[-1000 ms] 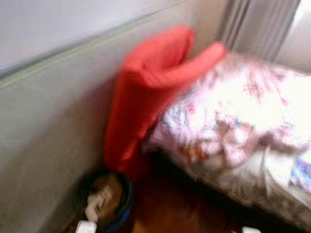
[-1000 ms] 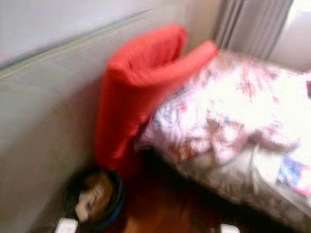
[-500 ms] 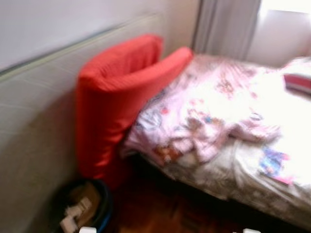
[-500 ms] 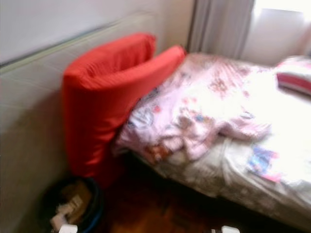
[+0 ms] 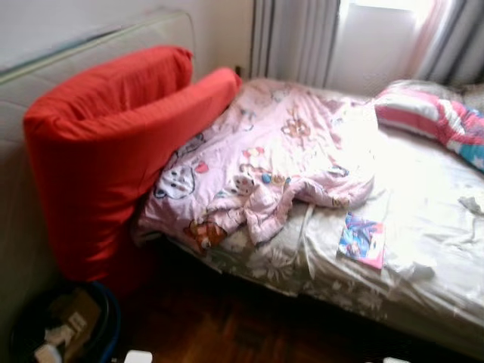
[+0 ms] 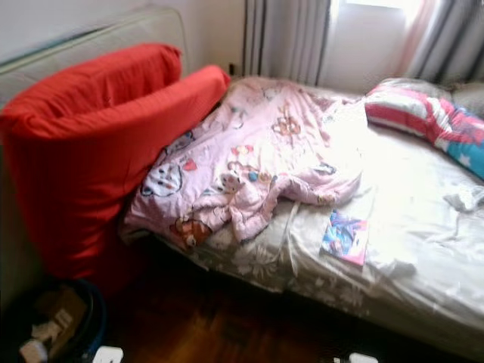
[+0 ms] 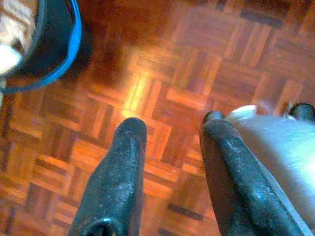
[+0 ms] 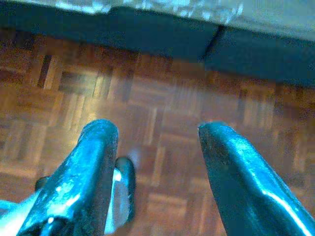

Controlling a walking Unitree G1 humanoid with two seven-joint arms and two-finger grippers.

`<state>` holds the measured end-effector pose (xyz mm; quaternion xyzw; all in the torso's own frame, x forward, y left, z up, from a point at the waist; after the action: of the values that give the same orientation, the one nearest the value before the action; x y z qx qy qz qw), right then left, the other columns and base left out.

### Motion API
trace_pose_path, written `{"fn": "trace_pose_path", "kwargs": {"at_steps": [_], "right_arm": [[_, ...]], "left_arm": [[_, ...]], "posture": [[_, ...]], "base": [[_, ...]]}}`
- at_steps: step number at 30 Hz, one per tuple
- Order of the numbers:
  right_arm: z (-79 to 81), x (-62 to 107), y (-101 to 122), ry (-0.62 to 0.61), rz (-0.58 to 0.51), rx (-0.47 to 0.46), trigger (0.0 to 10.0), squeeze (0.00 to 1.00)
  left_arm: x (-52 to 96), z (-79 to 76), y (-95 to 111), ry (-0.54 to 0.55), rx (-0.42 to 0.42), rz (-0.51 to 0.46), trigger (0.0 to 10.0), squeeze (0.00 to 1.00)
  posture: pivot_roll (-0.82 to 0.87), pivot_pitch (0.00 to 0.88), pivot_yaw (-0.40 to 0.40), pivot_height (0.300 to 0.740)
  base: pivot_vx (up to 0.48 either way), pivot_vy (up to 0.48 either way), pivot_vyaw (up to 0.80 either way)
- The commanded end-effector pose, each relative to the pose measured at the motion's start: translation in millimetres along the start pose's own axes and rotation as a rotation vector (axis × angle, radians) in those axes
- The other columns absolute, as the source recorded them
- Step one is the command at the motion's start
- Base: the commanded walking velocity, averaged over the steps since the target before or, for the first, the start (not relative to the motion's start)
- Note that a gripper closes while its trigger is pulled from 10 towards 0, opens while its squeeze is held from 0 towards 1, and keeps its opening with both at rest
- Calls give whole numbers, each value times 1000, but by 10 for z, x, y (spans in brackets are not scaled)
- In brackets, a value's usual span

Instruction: Clean up the room

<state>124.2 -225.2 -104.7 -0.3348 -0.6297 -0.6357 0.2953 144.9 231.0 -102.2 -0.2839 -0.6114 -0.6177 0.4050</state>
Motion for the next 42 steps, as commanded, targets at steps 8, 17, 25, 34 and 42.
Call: {"fn": "trace_pose_path", "kwargs": {"at_steps": [8,17,25,34,42], "right_arm": [[13,-2,-3,2,0,-25,10000,0],[4,-4,-2,2,6,-29,10000,0],[6,-6,3,-2,3,-32,10000,0],[-3,-6,7,-17,-2,-44,10000,0],[-6,-4,-2,-24,2,-50,10000,0]], "left_arm": [[9,20,-49,6,10,18,10000,0],[9,10,-47,6,47,11,10000,0],[8,7,-52,-3,60,20,10000,0],[8,4,-55,-7,82,22,10000,0],[9,6,-60,-6,78,25,10000,0]], "posture": [[26,0,-29,740],[28,0,-34,740],[23,0,-30,740],[29,0,-29,740],[31,0,-29,740]], "base": [[0,-321,0],[0,-70,-368],[0,0,-513],[145,0,0],[330,0,0]]}}
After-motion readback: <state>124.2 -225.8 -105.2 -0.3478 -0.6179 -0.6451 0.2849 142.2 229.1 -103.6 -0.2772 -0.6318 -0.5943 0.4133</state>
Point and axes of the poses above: a point about 5 cm out from each wrist's last joint towards the gripper, its own x axis pointing back from the gripper into the wrist, its own y axis along the axis of the wrist's last joint, z = x × y, the point moved 1 cm from there along -x, pointing out of the wrist towards the gripper, and after that the axes turned 11 degrees about x, right-handed, at the moved point
